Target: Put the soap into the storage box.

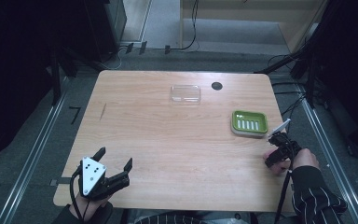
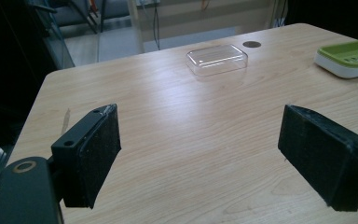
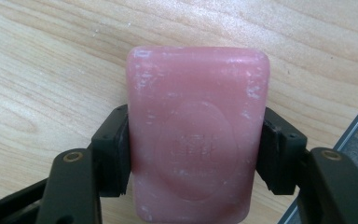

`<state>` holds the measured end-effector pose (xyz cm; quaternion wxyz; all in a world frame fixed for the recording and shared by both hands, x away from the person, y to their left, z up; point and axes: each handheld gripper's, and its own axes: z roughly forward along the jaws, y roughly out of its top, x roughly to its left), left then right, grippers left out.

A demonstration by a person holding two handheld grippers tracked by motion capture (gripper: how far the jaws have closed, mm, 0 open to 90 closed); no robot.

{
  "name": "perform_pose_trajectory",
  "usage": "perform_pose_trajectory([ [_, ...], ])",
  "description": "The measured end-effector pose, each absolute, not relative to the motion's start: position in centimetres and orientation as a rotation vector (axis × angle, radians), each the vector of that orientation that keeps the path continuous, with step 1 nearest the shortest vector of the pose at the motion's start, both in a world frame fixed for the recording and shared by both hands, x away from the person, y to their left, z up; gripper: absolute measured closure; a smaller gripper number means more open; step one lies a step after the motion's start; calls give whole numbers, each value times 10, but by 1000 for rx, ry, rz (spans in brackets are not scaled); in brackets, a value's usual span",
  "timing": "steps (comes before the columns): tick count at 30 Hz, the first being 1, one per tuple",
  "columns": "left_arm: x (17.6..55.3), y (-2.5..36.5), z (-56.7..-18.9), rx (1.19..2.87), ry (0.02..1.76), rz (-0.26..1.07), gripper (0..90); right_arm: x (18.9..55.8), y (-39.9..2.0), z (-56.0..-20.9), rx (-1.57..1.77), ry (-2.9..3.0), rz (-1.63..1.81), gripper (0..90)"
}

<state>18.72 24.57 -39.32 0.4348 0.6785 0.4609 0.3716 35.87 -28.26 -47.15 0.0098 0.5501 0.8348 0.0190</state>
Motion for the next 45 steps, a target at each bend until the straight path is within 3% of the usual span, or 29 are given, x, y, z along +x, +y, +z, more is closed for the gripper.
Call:
perform_pose_trajectory([
  [45,187,246,-393,1690,1149,924,134,375,-258,-446,1373,2759,22,387],
])
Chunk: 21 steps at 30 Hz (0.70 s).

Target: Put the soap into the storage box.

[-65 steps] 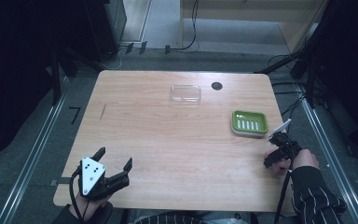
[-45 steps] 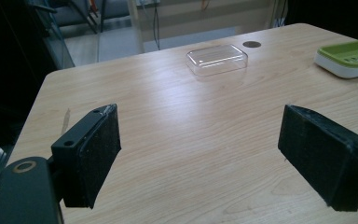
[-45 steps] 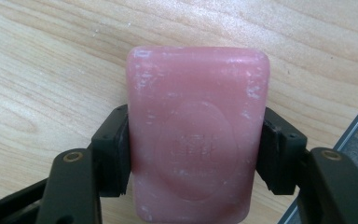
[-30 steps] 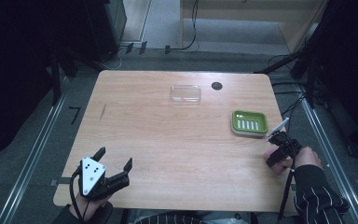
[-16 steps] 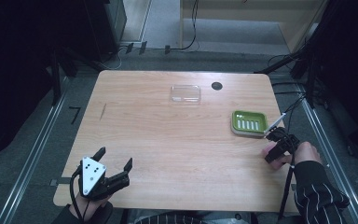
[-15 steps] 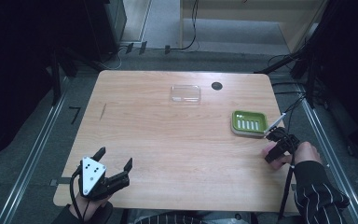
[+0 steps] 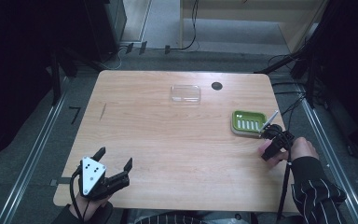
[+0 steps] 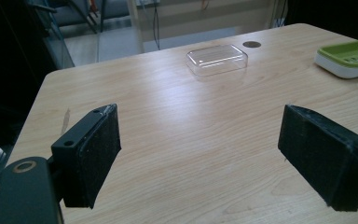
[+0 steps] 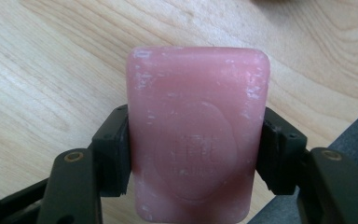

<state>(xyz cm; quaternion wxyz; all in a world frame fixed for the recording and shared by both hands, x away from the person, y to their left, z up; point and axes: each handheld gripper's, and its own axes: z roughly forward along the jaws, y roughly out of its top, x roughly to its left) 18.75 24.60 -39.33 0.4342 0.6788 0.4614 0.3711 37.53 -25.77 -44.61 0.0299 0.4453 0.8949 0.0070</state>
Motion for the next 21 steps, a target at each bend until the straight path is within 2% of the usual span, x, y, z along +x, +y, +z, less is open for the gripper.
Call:
perform_pose_trajectory([
  [21,188,246,-393,1691,1150,924,133,388,-241,-433,1208,2820,18,387],
])
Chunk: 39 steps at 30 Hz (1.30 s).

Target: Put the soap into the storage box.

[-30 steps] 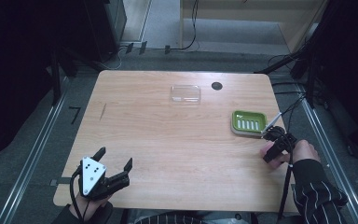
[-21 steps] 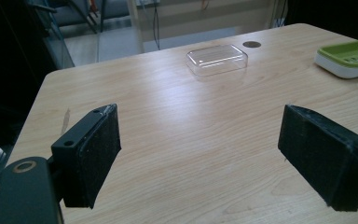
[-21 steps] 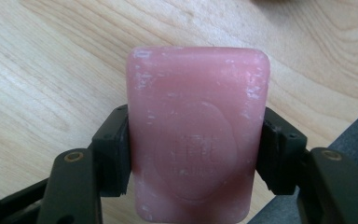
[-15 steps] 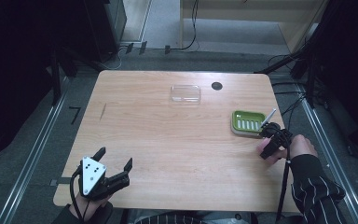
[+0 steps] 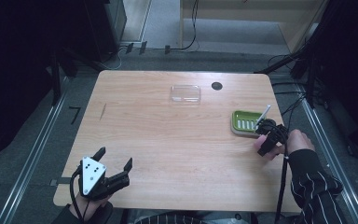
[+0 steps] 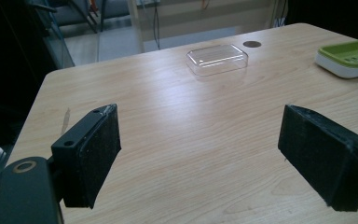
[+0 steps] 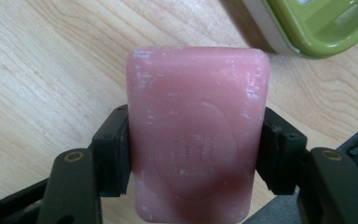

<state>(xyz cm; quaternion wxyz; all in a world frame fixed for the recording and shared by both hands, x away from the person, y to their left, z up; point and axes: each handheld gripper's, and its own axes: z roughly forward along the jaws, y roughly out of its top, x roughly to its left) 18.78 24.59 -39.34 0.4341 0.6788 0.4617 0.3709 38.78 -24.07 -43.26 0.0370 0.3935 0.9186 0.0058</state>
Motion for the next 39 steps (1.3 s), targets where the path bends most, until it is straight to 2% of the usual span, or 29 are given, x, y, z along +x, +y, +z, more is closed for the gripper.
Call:
perform_pose_trajectory([
  [39,188,246,-393,1692,1149,924,134,413,-227,-411,1026,2856,-2,387],
])
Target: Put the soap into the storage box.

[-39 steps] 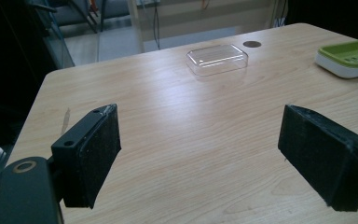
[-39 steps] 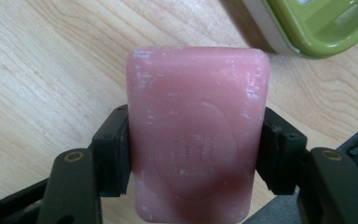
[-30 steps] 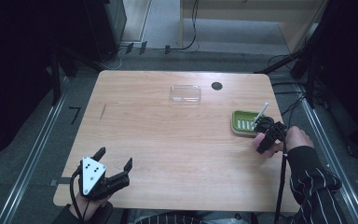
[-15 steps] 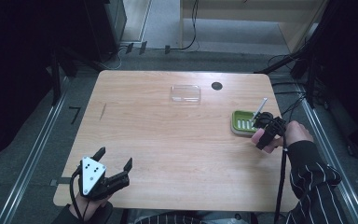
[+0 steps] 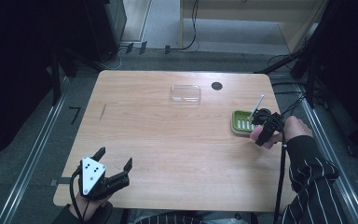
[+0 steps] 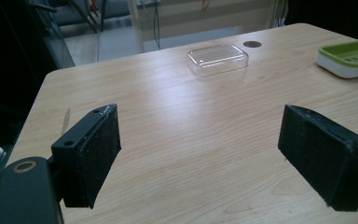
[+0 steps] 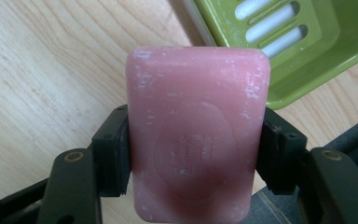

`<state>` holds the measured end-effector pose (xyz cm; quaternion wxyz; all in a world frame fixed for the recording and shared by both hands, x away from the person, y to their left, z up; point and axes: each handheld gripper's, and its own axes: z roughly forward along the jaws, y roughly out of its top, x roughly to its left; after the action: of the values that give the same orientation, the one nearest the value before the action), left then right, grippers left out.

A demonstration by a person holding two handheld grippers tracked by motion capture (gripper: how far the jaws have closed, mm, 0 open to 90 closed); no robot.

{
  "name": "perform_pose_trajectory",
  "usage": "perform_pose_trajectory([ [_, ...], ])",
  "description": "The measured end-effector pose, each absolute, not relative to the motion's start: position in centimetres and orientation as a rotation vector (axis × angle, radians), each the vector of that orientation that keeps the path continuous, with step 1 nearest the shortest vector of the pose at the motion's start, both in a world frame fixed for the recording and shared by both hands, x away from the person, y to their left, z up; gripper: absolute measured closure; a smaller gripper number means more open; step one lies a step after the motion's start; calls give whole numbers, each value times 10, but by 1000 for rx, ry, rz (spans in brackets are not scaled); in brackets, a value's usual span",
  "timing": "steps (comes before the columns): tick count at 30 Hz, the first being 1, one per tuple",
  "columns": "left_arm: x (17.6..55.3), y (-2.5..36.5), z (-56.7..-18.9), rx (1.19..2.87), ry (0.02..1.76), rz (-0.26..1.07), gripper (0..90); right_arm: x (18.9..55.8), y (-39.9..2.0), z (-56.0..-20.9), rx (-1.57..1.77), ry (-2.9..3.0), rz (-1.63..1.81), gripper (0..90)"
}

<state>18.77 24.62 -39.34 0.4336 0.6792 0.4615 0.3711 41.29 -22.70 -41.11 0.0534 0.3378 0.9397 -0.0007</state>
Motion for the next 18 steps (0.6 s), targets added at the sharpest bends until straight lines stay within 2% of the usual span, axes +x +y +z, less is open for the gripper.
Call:
perform_pose_trajectory([
  [18,187,247,-393,1687,1156,924,134,424,-226,-403,980,2854,9,387],
])
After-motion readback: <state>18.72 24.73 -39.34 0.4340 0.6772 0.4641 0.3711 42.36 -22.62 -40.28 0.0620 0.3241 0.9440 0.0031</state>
